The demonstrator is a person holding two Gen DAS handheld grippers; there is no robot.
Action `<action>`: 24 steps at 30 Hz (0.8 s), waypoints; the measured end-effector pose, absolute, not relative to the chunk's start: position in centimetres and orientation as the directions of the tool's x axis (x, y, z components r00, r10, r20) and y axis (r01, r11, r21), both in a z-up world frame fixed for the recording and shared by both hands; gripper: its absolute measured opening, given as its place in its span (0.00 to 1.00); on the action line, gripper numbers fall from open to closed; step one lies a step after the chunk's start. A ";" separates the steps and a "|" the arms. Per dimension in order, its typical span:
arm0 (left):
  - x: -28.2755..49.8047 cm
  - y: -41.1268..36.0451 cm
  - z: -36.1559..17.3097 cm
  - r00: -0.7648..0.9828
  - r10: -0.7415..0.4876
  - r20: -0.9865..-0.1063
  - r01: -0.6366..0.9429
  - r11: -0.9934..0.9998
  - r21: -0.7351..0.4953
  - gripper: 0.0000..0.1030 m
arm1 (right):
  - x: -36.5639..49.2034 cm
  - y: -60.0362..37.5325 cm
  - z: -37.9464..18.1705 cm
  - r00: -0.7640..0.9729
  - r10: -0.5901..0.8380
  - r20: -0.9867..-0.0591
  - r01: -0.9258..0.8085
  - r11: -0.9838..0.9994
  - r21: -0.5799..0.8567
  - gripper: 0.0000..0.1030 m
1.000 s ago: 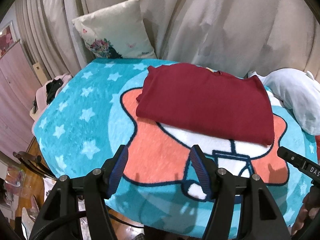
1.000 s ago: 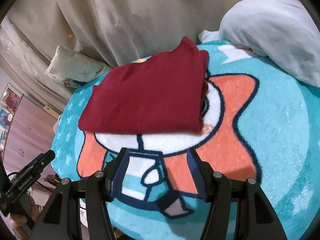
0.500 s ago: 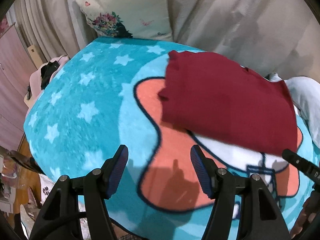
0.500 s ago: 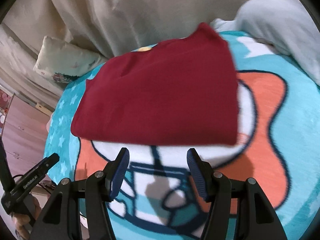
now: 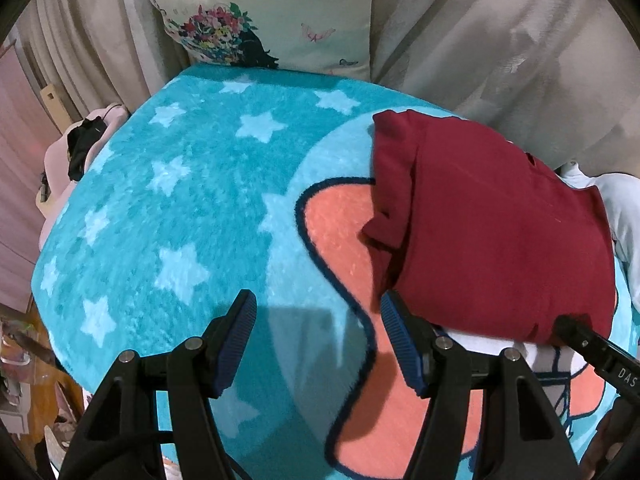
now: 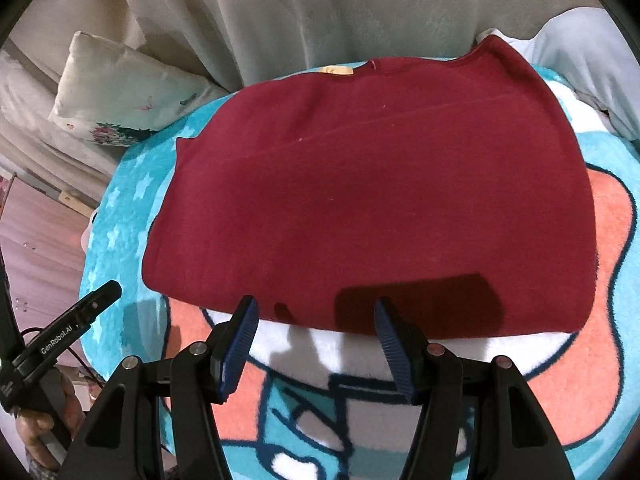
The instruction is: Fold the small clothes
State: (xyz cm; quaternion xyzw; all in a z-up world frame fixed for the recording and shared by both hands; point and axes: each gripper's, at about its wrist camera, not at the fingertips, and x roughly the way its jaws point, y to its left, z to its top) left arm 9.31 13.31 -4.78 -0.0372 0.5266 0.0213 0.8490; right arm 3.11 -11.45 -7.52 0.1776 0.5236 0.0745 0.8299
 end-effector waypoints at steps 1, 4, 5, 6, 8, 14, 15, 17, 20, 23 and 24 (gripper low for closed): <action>9.5 13.5 -4.9 0.443 -0.007 -0.897 -0.074 0.996 -0.044 0.62 | 3.3 -11.3 -7.6 0.437 0.307 -0.846 0.068 0.926 0.371 0.62; 10.0 13.9 -5.0 0.441 -0.018 -0.897 -0.072 0.996 -0.055 0.62 | 3.6 -11.2 -7.7 0.430 0.299 -0.852 0.079 0.928 0.365 0.62; 10.2 13.9 -5.1 0.441 -0.021 -0.897 -0.072 0.996 -0.059 0.62 | 3.7 -11.2 -7.7 0.430 0.296 -0.853 0.081 0.928 0.362 0.62; 10.3 14.0 -5.1 0.440 -0.025 -0.898 -0.072 0.995 -0.063 0.62 | 3.8 -11.1 -7.7 0.429 0.292 -0.855 0.083 0.930 0.359 0.62; 10.6 14.2 -5.3 0.437 -0.032 -0.899 -0.071 0.995 -0.070 0.62 | 3.9 -11.0 -7.7 0.427 0.288 -0.857 0.085 0.931 0.355 0.62; 10.9 14.8 -5.4 0.438 -0.037 -0.898 -0.074 0.994 -0.077 0.62 | 4.4 -10.4 -8.0 0.413 0.270 -0.870 0.102 0.935 0.339 0.62; 10.9 15.0 -5.3 0.441 -0.030 -0.897 -0.080 0.994 -0.072 0.62 | 4.5 -10.2 -8.0 0.411 0.271 -0.870 0.099 0.936 0.338 0.62; 10.4 15.7 -4.9 0.450 -0.006 -0.893 -0.109 0.992 -0.062 0.62 | 4.8 -9.8 -8.0 0.413 0.275 -0.868 0.089 0.937 0.339 0.62; 9.1 16.9 -3.8 0.469 0.037 -0.882 -0.166 0.985 -0.048 0.62 | 5.4 -9.0 -8.0 0.403 0.291 -0.868 0.059 0.938 0.343 0.62; 7.0 18.1 -2.5 0.489 0.108 -0.865 -0.242 0.970 -0.015 0.62 | 6.0 -8.0 -7.9 0.393 0.322 -0.861 0.021 0.933 0.359 0.62; 6.4 18.4 -2.1 0.492 0.126 -0.862 -0.261 0.965 -0.008 0.62 | 6.1 -7.6 -7.9 0.387 0.341 -0.857 0.000 0.929 0.370 0.62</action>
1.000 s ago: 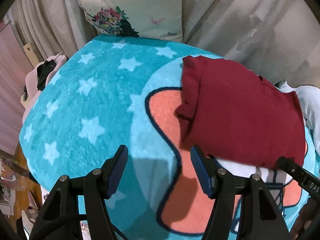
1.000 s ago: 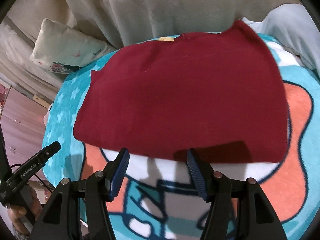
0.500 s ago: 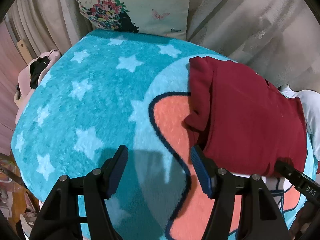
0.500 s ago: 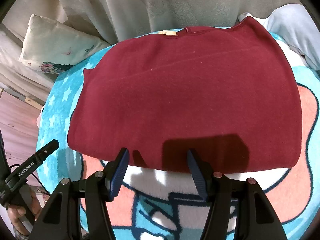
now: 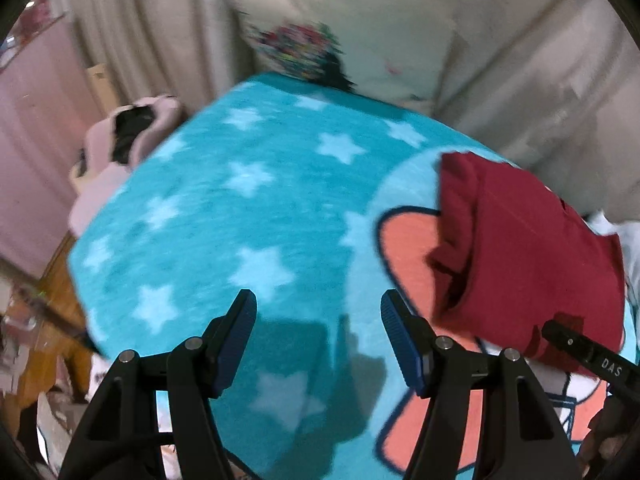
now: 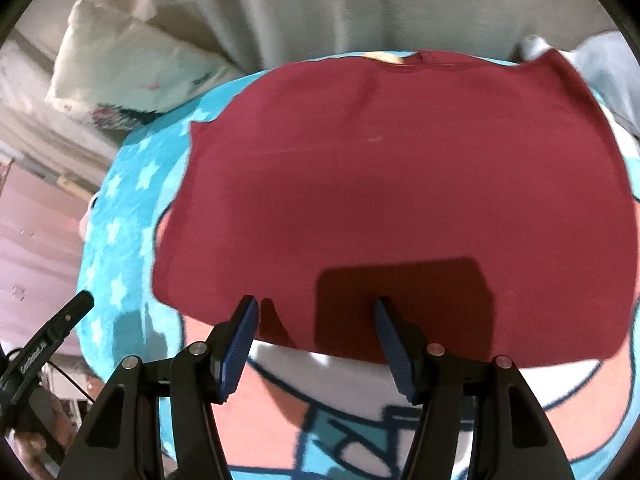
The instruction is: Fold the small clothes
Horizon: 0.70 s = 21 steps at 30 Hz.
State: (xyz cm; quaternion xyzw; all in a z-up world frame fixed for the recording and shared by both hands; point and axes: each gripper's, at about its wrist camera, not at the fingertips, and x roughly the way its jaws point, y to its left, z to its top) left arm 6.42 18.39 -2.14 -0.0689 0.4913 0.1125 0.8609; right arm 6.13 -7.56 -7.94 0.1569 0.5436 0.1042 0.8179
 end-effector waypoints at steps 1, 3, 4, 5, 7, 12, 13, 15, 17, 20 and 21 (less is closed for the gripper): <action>5.6 18.7 -1.7 0.495 0.150 -0.856 -0.289 0.957 0.000 0.62 | 6.2 -7.2 -7.9 0.383 0.355 -0.853 -0.019 0.926 0.377 0.62; 4.1 19.2 -0.9 0.503 0.191 -0.843 -0.335 0.942 0.013 0.62 | 6.2 -6.5 -8.0 0.374 0.382 -0.845 -0.050 0.918 0.392 0.62; 3.1 19.4 -0.5 0.508 0.216 -0.834 -0.360 0.933 0.023 0.62 | 6.2 -6.2 -8.1 0.369 0.400 -0.839 -0.066 0.912 0.406 0.62; 2.1 19.6 -0.1 0.513 0.240 -0.824 -0.384 0.923 0.029 0.62 | 6.2 -6.0 -8.2 0.364 0.413 -0.835 -0.074 0.907 0.416 0.62; 0.5 19.7 0.6 0.525 0.270 -0.807 -0.426 0.905 0.025 0.62 | 5.9 -5.6 -8.4 0.352 0.438 -0.827 -0.082 0.895 0.439 0.63; -3.2 19.2 2.0 0.565 0.320 -0.760 -0.493 0.870 0.000 0.62 | 4.7 -4.7 -8.3 0.332 0.476 -0.814 -0.145 0.879 0.455 0.63; -3.7 18.9 2.3 0.573 0.328 -0.751 -0.498 0.867 -0.001 0.62 | 4.5 -4.6 -8.2 0.329 0.481 -0.813 -0.155 0.876 0.456 0.63; -4.7 18.4 2.8 0.592 0.352 -0.725 -0.507 0.862 0.004 0.66 | 4.0 -4.6 -8.0 0.327 0.488 -0.809 -0.168 0.873 0.458 0.63; -5.7 17.7 3.4 0.609 0.381 -0.695 -0.517 0.856 0.015 0.70 | 3.4 -4.7 -8.0 0.326 0.486 -0.811 -0.175 0.874 0.453 0.63; -6.5 16.8 4.0 0.627 0.410 -0.662 -0.524 0.851 0.031 0.73 | 2.5 -5.4 -8.2 0.325 0.484 -0.812 -0.169 0.875 0.454 0.63; -6.7 16.5 4.0 0.630 0.412 -0.658 -0.523 0.852 0.033 0.74 | 2.2 -5.7 -8.2 0.327 0.485 -0.811 -0.168 0.874 0.455 0.63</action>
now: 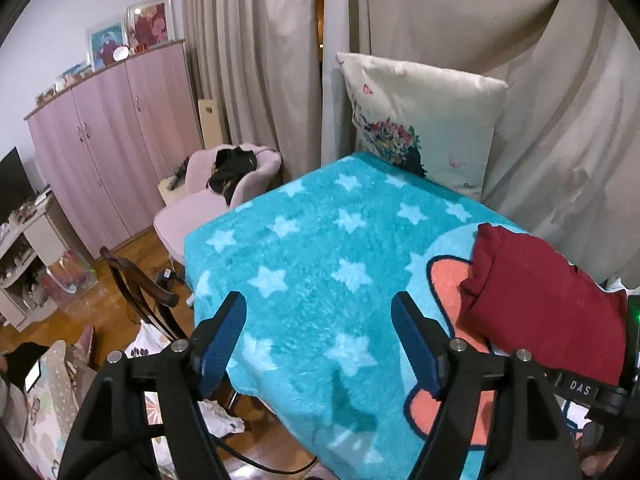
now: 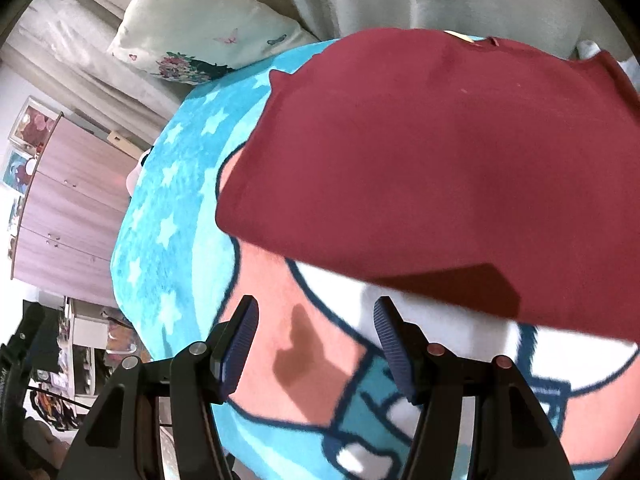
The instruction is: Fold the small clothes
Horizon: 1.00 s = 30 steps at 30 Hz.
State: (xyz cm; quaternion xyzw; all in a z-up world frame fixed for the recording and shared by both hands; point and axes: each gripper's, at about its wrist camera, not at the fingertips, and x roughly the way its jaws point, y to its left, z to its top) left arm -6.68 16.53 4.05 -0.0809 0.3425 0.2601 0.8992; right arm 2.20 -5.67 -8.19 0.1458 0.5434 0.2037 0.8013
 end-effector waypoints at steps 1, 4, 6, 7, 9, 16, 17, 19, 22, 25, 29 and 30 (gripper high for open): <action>-6.8 16.2 4.1 0.632 0.411 -0.657 -0.521 0.853 0.033 0.74 | 1.8 -6.0 -8.2 0.330 0.483 -0.811 -0.167 0.876 0.453 0.63; -6.9 15.4 3.8 0.628 0.399 -0.668 -0.507 0.861 0.037 0.75 | 0.9 -7.2 -8.0 0.346 0.472 -0.811 -0.157 0.881 0.446 0.63; -7.1 14.8 3.4 0.619 0.390 -0.681 -0.497 0.867 0.045 0.75 | 0.4 -7.9 -7.7 0.361 0.459 -0.812 -0.147 0.888 0.436 0.63; -7.2 14.5 3.3 0.616 0.386 -0.687 -0.491 0.870 0.049 0.75 | 0.0 -8.3 -7.6 0.369 0.451 -0.812 -0.142 0.891 0.430 0.63; -7.6 14.1 3.1 0.614 0.378 -0.693 -0.484 0.874 0.048 0.75 | -0.4 -8.9 -7.4 0.379 0.444 -0.812 -0.135 0.895 0.426 0.63; -9.0 14.3 2.8 0.617 0.342 -0.709 -0.488 0.873 -0.003 0.75 | -1.9 -8.4 -6.4 0.400 0.417 -0.816 -0.179 0.909 0.376 0.63; -9.2 14.4 2.8 0.616 0.340 -0.711 -0.491 0.871 -0.009 0.75 | -2.1 -8.1 -6.2 0.404 0.416 -0.815 -0.190 0.909 0.370 0.63; -9.5 14.6 2.6 0.614 0.335 -0.715 -0.495 0.869 -0.018 0.75 | -2.4 -7.6 -6.1 0.404 0.417 -0.814 -0.206 0.909 0.363 0.63; -9.9 14.9 2.4 0.608 0.330 -0.722 -0.502 0.865 -0.027 0.75 | -2.9 -7.1 -6.4 0.393 0.417 -0.820 -0.219 0.908 0.357 0.63; -10.2 15.2 2.0 0.602 0.326 -0.729 -0.507 0.861 -0.034 0.75 | -3.1 -6.7 -6.9 0.381 0.415 -0.826 -0.221 0.909 0.354 0.63; -10.7 15.6 1.4 0.590 0.317 -0.742 -0.517 0.855 -0.046 0.75 | -3.4 -6.1 -7.3 0.363 0.414 -0.835 -0.233 0.908 0.349 0.63; -10.8 15.6 1.2 0.587 0.314 -0.746 -0.519 0.853 -0.049 0.75 | -3.5 -6.0 -7.4 0.361 0.414 -0.836 -0.237 0.907 0.347 0.63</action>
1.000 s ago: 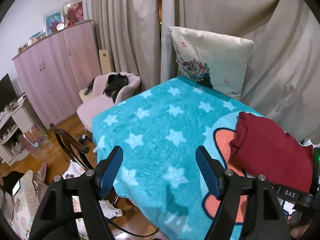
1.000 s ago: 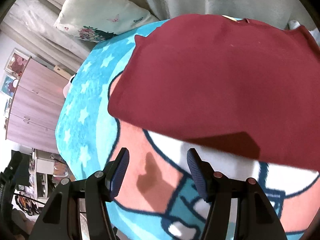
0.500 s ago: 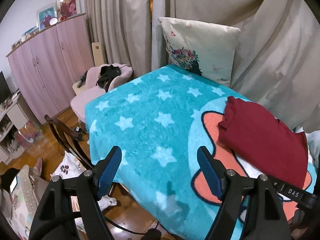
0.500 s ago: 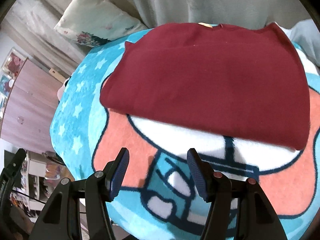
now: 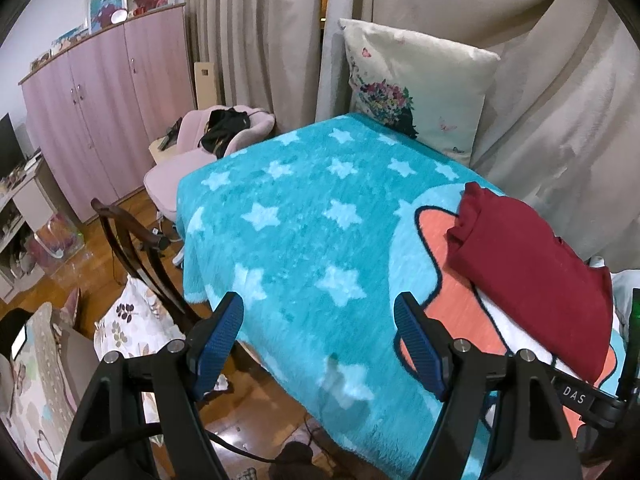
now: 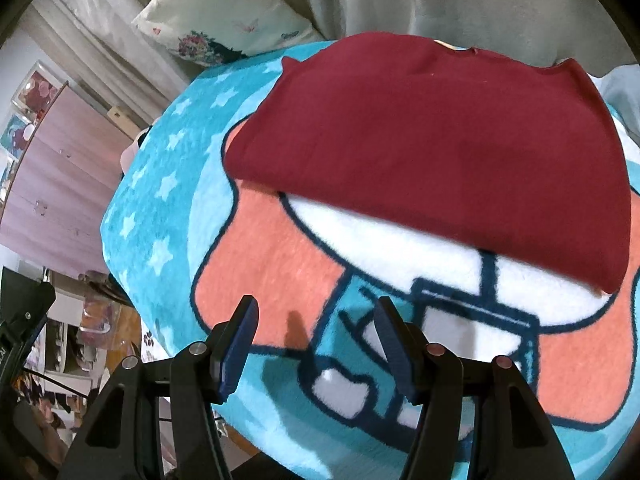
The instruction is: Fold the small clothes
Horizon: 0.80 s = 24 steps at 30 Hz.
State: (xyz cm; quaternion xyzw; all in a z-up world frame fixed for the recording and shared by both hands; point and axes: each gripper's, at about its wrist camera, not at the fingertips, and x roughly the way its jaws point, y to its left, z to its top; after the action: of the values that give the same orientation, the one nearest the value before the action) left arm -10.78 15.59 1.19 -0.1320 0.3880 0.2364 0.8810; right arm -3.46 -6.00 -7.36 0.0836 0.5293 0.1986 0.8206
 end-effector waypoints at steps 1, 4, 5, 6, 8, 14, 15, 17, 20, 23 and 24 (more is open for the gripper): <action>-10.8 15.6 1.0 0.583 0.309 -0.752 -0.520 0.852 -0.053 0.75 | -3.5 -5.9 -7.4 0.357 0.415 -0.837 -0.245 0.906 0.345 0.63; -10.5 15.4 0.6 0.572 0.302 -0.763 -0.524 0.850 -0.055 0.75 | -3.8 -5.9 -7.4 0.359 0.410 -0.839 -0.249 0.908 0.337 0.63; -10.4 15.3 0.6 0.572 0.299 -0.764 -0.521 0.852 -0.056 0.75 | -3.9 -6.1 -7.4 0.359 0.409 -0.839 -0.245 0.909 0.338 0.63; -10.3 15.0 0.7 0.576 0.296 -0.762 -0.516 0.855 -0.057 0.75 | -4.0 -6.2 -7.4 0.360 0.409 -0.839 -0.240 0.909 0.340 0.63; -10.1 14.1 1.0 0.598 0.294 -0.745 -0.494 0.868 -0.054 0.75 | -4.3 -6.8 -7.4 0.364 0.408 -0.837 -0.227 0.911 0.345 0.63; -7.5 10.9 0.7 0.622 0.220 -0.752 -0.400 0.914 -0.062 0.75 | -5.1 -10.4 -7.1 0.406 0.366 -0.838 -0.175 0.931 0.322 0.63; -7.3 10.5 0.8 0.627 0.216 -0.748 -0.386 0.921 -0.058 0.75 | -5.1 -10.9 -6.9 0.414 0.361 -0.835 -0.163 0.932 0.323 0.63; -6.7 9.2 0.8 0.638 0.199 -0.743 -0.346 0.937 -0.046 0.75 | -5.3 -12.6 -6.5 0.448 0.334 -0.829 -0.126 0.942 0.311 0.63; -5.7 7.8 0.5 0.636 0.170 -0.753 -0.301 0.953 -0.039 0.75 | -5.4 -14.2 -6.6 0.459 0.317 -0.830 -0.077 0.945 0.318 0.65; -4.9 7.2 0.3 0.631 0.154 -0.760 -0.277 0.960 -0.036 0.75 | -5.4 -15.3 -6.8 0.458 0.309 -0.833 -0.048 0.945 0.325 0.65; -4.8 7.1 0.3 0.631 0.152 -0.761 -0.273 0.961 -0.034 0.75 | -5.3 -15.4 -6.7 0.461 0.307 -0.833 -0.045 0.945 0.323 0.65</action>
State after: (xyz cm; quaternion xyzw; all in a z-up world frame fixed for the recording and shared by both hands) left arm -4.75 7.10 0.26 -0.0731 0.4131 0.1180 0.9001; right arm -5.32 -15.44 -6.75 0.1287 0.5086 0.1041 0.8450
